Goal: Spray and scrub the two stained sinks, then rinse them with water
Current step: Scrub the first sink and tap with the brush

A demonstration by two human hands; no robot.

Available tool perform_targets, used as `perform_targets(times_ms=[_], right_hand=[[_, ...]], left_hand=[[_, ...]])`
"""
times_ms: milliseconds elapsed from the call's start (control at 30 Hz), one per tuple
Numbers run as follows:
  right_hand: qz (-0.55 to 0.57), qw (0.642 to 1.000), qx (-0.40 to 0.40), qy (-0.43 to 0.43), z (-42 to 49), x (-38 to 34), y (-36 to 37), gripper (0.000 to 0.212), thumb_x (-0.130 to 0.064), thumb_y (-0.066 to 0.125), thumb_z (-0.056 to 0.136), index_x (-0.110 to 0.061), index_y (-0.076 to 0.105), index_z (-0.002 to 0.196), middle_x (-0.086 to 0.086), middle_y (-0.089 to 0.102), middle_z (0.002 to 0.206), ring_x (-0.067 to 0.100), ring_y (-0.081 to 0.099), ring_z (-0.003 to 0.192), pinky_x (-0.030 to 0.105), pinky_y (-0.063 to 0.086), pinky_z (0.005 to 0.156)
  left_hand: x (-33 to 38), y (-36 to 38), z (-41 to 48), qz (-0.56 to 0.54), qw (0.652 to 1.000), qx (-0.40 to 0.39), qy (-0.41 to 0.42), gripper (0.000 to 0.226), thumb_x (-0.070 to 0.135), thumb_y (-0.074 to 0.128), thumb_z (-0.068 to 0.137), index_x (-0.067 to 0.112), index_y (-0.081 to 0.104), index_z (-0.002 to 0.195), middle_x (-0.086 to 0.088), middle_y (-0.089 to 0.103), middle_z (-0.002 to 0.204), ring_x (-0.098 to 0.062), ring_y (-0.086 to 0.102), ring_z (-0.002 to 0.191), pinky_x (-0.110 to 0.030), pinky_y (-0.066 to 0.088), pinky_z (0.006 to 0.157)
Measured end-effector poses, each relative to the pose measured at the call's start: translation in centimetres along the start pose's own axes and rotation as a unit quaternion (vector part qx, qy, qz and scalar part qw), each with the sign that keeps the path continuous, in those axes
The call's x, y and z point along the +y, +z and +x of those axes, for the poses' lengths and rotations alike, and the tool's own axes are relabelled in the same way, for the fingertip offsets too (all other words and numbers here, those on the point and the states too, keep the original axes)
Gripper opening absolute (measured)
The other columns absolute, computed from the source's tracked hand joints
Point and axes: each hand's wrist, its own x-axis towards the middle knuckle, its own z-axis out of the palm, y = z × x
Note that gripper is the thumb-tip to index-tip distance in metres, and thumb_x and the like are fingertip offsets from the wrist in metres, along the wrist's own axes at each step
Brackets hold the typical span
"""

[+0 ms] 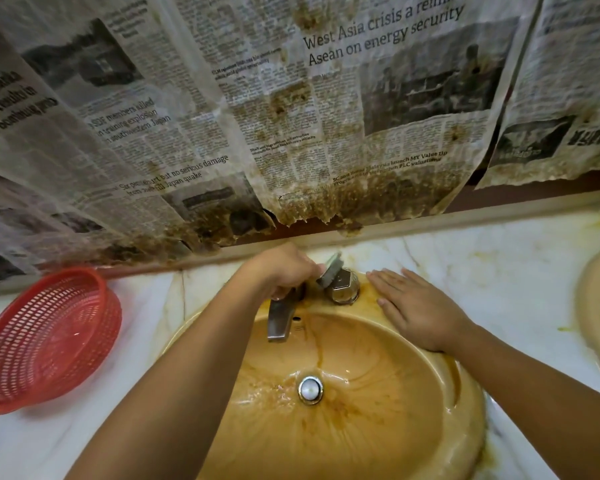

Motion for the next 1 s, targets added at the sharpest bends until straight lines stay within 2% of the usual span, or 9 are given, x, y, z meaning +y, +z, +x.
perform_targets(times_ms=[133,233,367,433,700,767,833,900,1000], right_hand=[[0.005,1.000,-0.003,0.011,-0.1,-0.1,-0.1,0.063,-0.052,0.007,0.105,-0.032,0.007,0.165,-0.009,0.019,0.170,0.004,0.010,0.156,0.026,-0.004,0.126],[0.005,1.000,-0.005,0.024,0.0,-0.2,-0.1,0.064,-0.053,0.004,0.103,-0.034,0.007,0.164,-0.010,0.018,0.170,0.004,0.010,0.156,0.026,-0.004,0.126],[-0.002,1.000,-0.001,0.021,-0.1,-0.3,0.0,0.068,-0.055,0.001,0.101,-0.032,0.009,0.164,-0.008,0.021,0.170,0.006,0.013,0.156,0.031,0.002,0.129],[0.000,1.000,0.009,0.028,-0.3,-0.2,0.1,0.066,-0.053,0.005,0.103,-0.030,0.013,0.165,-0.006,0.024,0.169,0.008,0.015,0.156,0.030,0.001,0.128],[0.002,0.999,0.021,0.042,-0.4,-0.3,0.0,0.066,-0.051,0.008,0.104,-0.027,0.014,0.165,-0.005,0.024,0.169,0.009,0.014,0.157,0.029,0.002,0.128],[0.005,0.999,0.016,0.043,-0.5,-0.2,0.1,0.065,-0.051,0.010,0.105,-0.026,0.013,0.165,-0.005,0.023,0.169,0.009,0.012,0.157,0.030,0.002,0.128],[0.008,0.999,0.019,0.040,-0.5,-0.2,0.2,0.063,-0.050,0.013,0.108,-0.025,0.013,0.165,-0.004,0.023,0.170,0.009,0.012,0.157,0.029,0.001,0.128],[0.006,0.999,0.020,0.039,-0.5,-0.1,0.1,0.061,-0.049,0.016,0.109,-0.024,0.014,0.165,-0.003,0.023,0.170,0.010,0.012,0.157,0.028,0.000,0.127],[0.011,1.000,0.016,0.018,-1.1,-0.1,0.2,0.061,-0.048,0.016,0.110,-0.023,0.011,0.165,-0.003,0.022,0.170,0.010,0.013,0.157,0.029,-0.001,0.127]], left_hand=[[-0.2,0.9,0.8,0.053,0.998,0.022,-0.001,0.041,0.041,0.059,0.101,0.002,0.071,0.107,-0.009,0.059,0.078,-0.022,0.049,0.060,-0.032,0.045,0.055],[-1.5,1.0,0.9,-0.009,1.000,0.015,0.013,0.040,0.044,0.061,0.098,0.006,0.076,0.101,-0.002,0.047,0.061,-0.019,0.040,0.053,-0.026,0.033,0.048],[-1.4,1.4,-0.2,0.033,0.998,0.049,0.033,0.038,0.042,0.056,0.102,0.011,0.075,0.107,-0.012,0.061,0.081,-0.029,0.059,0.074,-0.031,0.045,0.062],[-1.0,1.7,-0.4,0.045,0.996,0.055,0.045,0.039,0.043,0.054,0.104,0.010,0.076,0.106,-0.011,0.055,0.072,-0.029,0.055,0.064,-0.027,0.041,0.055],[-0.7,4.2,-1.9,0.044,0.983,0.152,0.094,0.051,0.037,0.053,0.105,0.019,0.052,0.057,-0.002,0.052,0.061,-0.021,0.047,0.063,-0.030,0.032,0.054],[-0.9,5.1,-2.8,-0.007,0.980,0.165,0.115,0.039,0.034,0.053,0.105,0.017,0.070,0.074,-0.008,0.071,0.092,-0.023,0.061,0.079,-0.029,0.043,0.063],[-1.3,6.1,-3.7,-0.056,0.972,0.192,0.127,0.029,0.034,0.054,0.105,0.020,0.075,0.119,-0.005,0.071,0.124,-0.023,0.065,0.110,-0.029,0.048,0.083],[-1.3,7.7,-4.4,-0.054,0.968,0.208,0.131,0.036,0.039,0.054,0.104,0.029,0.065,0.137,-0.001,0.071,0.128,-0.023,0.063,0.118,-0.032,0.052,0.092],[-0.7,9.8,-4.4,0.027,0.962,0.257,0.083,0.042,0.044,0.047,0.104,0.033,0.056,0.144,-0.006,0.074,0.112,-0.030,0.067,0.104,-0.038,0.055,0.078]])
